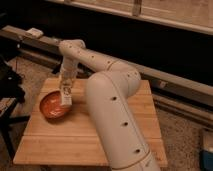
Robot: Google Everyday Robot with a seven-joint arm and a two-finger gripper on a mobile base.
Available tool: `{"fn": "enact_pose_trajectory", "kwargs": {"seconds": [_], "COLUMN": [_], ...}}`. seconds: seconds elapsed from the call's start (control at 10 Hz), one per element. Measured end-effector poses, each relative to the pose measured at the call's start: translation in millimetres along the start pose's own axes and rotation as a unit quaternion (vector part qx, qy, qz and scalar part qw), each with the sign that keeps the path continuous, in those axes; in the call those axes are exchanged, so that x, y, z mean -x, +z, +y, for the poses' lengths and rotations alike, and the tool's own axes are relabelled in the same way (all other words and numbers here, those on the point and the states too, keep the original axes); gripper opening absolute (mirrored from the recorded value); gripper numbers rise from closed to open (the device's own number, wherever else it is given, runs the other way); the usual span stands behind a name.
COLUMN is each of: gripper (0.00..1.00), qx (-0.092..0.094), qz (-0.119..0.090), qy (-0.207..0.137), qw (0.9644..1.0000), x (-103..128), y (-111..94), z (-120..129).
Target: Place the bottle in the ceramic bowl
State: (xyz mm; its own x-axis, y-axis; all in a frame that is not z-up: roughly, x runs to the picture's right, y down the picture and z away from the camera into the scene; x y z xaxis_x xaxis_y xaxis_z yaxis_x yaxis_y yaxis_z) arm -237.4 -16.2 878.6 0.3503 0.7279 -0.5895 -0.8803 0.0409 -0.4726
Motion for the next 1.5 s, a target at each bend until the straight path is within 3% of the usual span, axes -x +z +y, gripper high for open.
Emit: {"fn": "enact_pose_trajectory", "kwargs": {"seconds": [0.6, 0.8, 1.5], "gripper": [0.77, 0.80, 0.80], "qx": [0.017, 0.029, 0.029], "qz": [-0.002, -0.006, -0.006], "qy": [-0.028, -0.040, -0.039], "qw": [0.9995, 0.9988, 0.9988], "x": [6.7, 7.2, 7.2], "y": [33.8, 37.8, 37.6], "z": [23.6, 32.9, 32.3]}}
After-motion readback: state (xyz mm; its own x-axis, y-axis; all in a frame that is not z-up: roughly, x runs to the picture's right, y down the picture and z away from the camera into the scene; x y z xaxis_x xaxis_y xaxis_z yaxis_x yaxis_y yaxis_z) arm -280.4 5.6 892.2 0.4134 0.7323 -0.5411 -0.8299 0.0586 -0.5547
